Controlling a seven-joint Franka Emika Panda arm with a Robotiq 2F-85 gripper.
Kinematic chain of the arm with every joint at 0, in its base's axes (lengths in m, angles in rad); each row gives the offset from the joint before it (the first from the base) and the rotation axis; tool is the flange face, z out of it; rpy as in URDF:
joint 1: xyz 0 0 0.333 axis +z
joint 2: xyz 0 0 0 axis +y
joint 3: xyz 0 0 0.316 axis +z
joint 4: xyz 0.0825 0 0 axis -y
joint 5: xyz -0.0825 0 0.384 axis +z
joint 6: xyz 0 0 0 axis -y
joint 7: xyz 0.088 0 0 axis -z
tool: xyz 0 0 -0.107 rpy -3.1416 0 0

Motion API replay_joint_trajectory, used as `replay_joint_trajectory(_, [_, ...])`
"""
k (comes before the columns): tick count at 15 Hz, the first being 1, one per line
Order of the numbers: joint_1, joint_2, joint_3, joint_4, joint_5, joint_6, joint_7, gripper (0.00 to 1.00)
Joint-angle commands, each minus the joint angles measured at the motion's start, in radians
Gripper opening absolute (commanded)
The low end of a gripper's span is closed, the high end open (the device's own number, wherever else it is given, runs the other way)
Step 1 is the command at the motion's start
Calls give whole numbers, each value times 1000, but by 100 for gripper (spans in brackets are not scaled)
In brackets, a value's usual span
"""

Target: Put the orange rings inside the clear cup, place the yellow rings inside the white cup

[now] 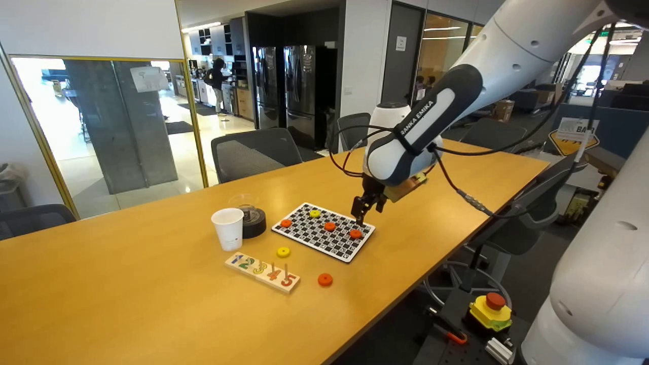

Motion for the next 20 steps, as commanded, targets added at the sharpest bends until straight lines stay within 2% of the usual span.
replay_joint_trajectory(1, [31, 131, -17, 115, 132, -20, -95, 100])
replay_joint_trajectory(5, [17, 225, 2, 191, 238, -47, -176, 100])
replay_joint_trajectory(8, [8, 271, 12, 232, 275, -75, -205, 100])
replay_joint_trajectory(19, [-5, 335, 18, 297, 297, -128, -219, 100])
replay_joint_trajectory(20, [-2, 338, 15, 297, 286, -120, -214, 75])
